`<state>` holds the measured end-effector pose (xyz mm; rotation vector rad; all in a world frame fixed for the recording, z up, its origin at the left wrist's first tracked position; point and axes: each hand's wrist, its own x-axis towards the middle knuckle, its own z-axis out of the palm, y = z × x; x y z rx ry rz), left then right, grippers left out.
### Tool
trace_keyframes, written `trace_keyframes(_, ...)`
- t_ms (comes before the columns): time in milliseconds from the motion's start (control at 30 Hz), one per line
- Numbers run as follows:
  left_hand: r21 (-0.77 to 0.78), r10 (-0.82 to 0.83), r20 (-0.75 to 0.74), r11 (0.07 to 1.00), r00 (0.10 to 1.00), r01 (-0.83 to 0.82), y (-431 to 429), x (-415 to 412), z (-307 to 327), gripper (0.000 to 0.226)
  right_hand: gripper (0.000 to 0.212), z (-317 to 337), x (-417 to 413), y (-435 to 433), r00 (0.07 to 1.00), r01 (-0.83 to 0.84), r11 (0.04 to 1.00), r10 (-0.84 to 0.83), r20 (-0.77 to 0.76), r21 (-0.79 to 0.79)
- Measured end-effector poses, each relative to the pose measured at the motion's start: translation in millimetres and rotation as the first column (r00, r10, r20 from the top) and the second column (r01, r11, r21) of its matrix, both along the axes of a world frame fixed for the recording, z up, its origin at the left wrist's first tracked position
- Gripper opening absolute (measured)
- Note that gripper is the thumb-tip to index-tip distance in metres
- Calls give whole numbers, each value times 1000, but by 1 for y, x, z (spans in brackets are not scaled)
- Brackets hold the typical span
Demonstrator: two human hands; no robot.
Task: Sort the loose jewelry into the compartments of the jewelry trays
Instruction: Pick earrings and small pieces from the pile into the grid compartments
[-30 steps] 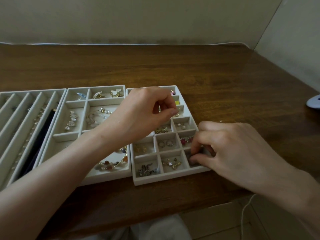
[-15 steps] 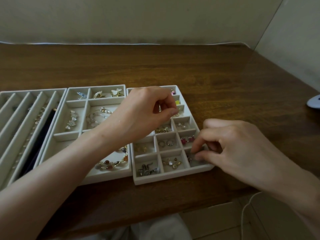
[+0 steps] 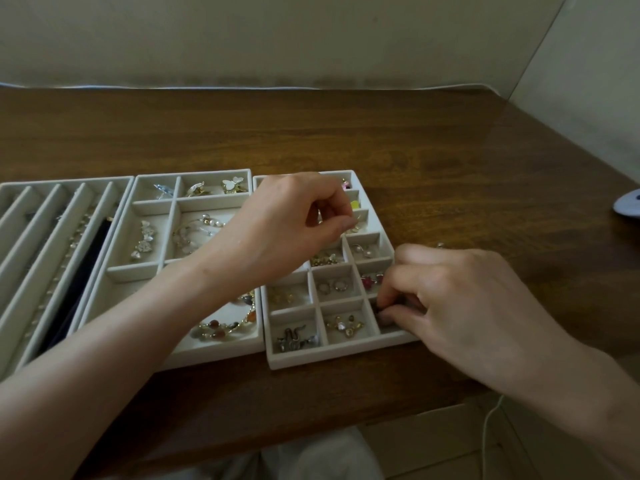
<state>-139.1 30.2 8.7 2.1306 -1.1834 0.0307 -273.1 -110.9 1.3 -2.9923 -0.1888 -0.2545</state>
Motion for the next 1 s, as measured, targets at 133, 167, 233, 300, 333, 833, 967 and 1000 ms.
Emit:
trace_keyframes(133, 3, -3, -6, 1000, 1000, 4, 0, 0, 0, 8, 8, 2, -1, -2, 1000, -13, 1000, 14, -5, 19)
trace_keyframes(167, 2, -2, -9, 1000, 1000, 2, 0, 0, 0, 9, 7, 5, -2, -4, 1000, -12, 999, 12, -1, 33)
trace_keyframes(233, 2, -3, -9, 1000, 1000, 3, 0, 0, 0, 10, 9, 13, -4, -10, 1000, -2, 999, 2, 8, 54)
trace_keyframes(300, 0, -9, -1, 1000, 1000, 9, 0, -1, 1, 11, 10, 20, -5, -15, 1000, -1, 998, 1, 1, 59)
trace_keyframes(333, 0, -12, 3, 1000, 1000, 12, 0, -1, 0, 10, 10, 22, -5, -16, 1000, -3, 998, 3, -9, 57)
trace_keyframes(833, -6, -24, 39, 1000, 999, 24, 0, -2, 2, 8, 16, 15, -1, -8, 993, -4, 1000, 3, -121, -9)
trace_keyframes(967, -18, -29, 47, 999, 998, 30, 0, -2, 3, 7, 16, 15, -2, -4, 994, 52, 995, -60, -93, -80)
trace_keyframes(1000, -19, -31, 47, 999, 998, 32, 1, -2, 3, 7, 18, 16, -2, -1, 994, 60, 993, -68, -88, -97)
